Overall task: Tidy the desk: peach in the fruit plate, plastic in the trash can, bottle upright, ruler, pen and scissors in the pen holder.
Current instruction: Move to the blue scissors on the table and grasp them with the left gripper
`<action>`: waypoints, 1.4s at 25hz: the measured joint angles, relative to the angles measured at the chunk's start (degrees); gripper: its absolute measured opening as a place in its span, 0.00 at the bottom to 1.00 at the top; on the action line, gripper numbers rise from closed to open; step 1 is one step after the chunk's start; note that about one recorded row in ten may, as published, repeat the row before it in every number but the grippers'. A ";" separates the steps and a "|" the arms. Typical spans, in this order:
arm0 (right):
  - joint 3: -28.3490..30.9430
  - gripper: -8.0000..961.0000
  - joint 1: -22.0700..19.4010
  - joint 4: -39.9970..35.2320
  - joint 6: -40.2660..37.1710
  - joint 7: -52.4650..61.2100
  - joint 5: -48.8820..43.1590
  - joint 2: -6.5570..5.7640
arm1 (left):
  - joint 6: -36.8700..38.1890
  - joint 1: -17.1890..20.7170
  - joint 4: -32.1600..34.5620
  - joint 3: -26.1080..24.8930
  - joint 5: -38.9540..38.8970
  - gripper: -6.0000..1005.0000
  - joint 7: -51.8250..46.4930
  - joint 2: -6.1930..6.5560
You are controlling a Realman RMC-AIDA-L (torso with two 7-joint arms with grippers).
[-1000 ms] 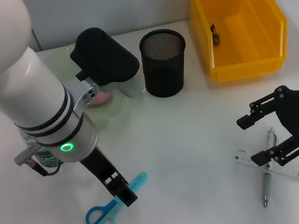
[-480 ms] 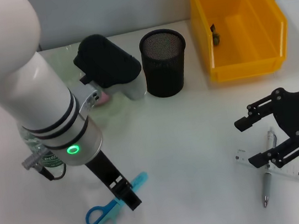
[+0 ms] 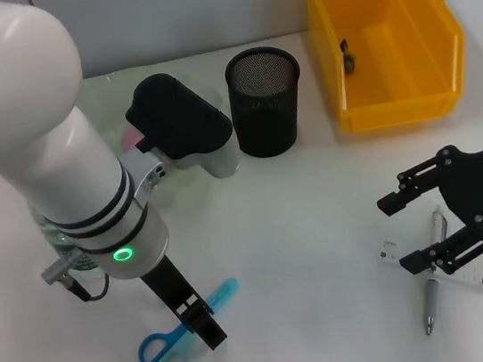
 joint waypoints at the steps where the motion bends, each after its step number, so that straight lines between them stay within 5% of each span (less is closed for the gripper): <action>1: 0.00 0.79 0.01 0.04 0.01 0.00 -0.04 0.00 | -0.23 0.09 -0.02 0.24 -0.24 0.84 0.04 0.00; 14: 0.00 0.79 -0.16 0.18 0.21 -0.50 -0.08 0.05 | -2.85 0.14 -1.24 3.78 -1.14 0.84 0.17 0.00; 20: 0.00 0.79 -0.10 0.27 0.30 -0.72 -0.08 0.04 | -3.34 0.09 -1.51 3.93 -0.78 0.67 0.31 0.00; 35: -0.71 0.79 0.18 0.30 1.05 -1.16 -0.12 0.04 | -2.95 -0.39 -2.74 4.28 -0.57 0.63 0.31 0.00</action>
